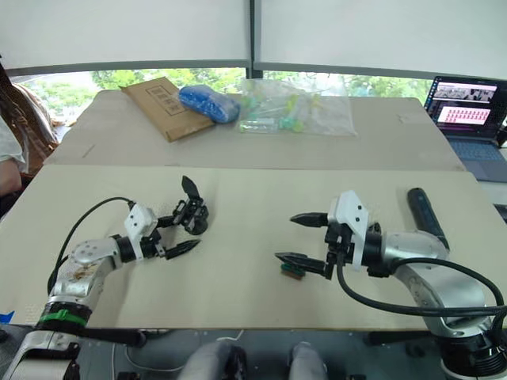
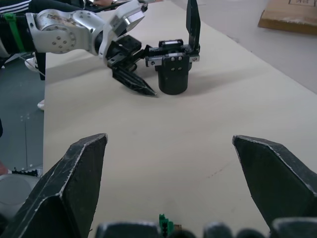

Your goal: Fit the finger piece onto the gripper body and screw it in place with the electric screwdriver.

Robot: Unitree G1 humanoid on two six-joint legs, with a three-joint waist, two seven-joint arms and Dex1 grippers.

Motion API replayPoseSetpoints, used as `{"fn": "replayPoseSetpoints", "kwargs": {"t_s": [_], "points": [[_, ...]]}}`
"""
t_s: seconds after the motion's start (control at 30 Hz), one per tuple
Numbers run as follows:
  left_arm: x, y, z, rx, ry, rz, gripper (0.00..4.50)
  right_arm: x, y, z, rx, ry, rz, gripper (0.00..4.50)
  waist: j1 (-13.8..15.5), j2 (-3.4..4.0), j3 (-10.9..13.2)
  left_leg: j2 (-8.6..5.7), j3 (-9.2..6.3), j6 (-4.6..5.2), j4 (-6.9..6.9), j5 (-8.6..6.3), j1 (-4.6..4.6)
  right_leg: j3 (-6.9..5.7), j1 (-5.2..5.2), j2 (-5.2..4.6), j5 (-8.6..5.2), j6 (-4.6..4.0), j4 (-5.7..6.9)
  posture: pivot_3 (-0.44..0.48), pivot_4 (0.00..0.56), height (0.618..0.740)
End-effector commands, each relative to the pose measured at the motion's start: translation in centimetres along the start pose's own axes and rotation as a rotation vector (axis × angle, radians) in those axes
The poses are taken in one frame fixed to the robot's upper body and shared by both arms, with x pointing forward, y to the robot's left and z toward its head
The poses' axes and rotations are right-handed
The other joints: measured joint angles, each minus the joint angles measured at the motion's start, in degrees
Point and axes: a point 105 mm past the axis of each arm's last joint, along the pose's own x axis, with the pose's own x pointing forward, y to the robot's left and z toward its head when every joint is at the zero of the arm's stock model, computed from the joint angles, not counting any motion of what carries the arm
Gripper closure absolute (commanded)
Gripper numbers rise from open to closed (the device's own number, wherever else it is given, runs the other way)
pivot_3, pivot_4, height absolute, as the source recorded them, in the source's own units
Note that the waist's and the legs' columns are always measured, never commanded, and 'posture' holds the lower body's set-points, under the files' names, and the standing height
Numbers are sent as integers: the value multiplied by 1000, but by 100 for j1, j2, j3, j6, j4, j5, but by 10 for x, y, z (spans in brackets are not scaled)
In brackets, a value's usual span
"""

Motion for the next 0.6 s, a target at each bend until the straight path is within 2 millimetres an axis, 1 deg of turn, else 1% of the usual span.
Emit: {"fn": "replayPoseSetpoints", "kwargs": {"t_s": [0.03, 0.07, 0.17, 0.2, 0.27, 0.3, 0.4, 0.5, 0.57, 0.6], "points": [[7, 0, 1, 24, -6, -22, 55, -3, 3, 12, -54, -32, -7, 0, -16, 0, 0, 0, 2, 0, 0, 0, 0, 2, 0, 0, 0, 0, 0, 0, 150, 732], [10, 2, 3, 17, -17, -21, 55, -3, 3, 11, -51, -31, -12, 0, -16, 0, 0, 0, 2, 0, 1, 0, 1, 2, 0, 0, 0, 0, 1, 0, 150, 732], [15, 1, 7, 8, -41, -37, 742, -4, 4, 11, -48, -31, -21, 0, -1, 0, 0, 0, 0, 1, 1, 0, 1, 1, 1, -1, 0, 0, 0, 0, 150, 732], [16, -1, 7, 3, -47, -47, 1104, -4, 4, 11, -47, -31, -22, 0, -2, 0, 0, 0, -1, 1, 2, 0, 0, 1, 1, -1, 0, 1, 0, 0, 150, 732], [17, -6, 9, -9, -62, -59, 2070, -4, 5, 11, -47, -32, -31, 0, -4, -1, 0, -1, -1, 1, 2, 0, 0, 3, 1, -1, 0, 1, -1, 0, 150, 732], [18, -8, 11, -8, -67, -63, 2174, -5, 5, 11, -47, -32, -36, 0, -6, 0, 0, -1, -1, 1, 3, 0, 0, 3, 1, -1, 0, 2, -1, 0, 150, 732], [27, -23, 23, -23, -109, -74, 2170, -10, 5, 12, -49, -32, -62, 0, 7, -1, 0, -1, -1, 2, 2, 0, -2, 3, 1, -2, 0, 2, -2, 0, 150, 732], [46, -51, 49, -50, -177, -93, 2170, -18, 6, 13, -41, -33, -102, 0, 49, -4, 2, -3, -3, 5, 8, 0, -9, 4, 3, -4, 2, 9, -7, 0, 150, 732], [60, -64, 61, -51, -194, -78, 2170, -23, 8, 12, -31, -28, -124, 0, 79, -11, 6, -4, -6, 14, 17, 4, -22, 3, 1, -3, 7, 18, -10, 0, 150, 732], [66, -68, 65, -43, -197, -56, 2170, -25, 10, 11, -26, -25, -134, 0, 101, -13, 8, -4, -7, 16, 21, 5, -29, 2, -2, -3, 9, 20, -9, 0, 150, 732]]}}
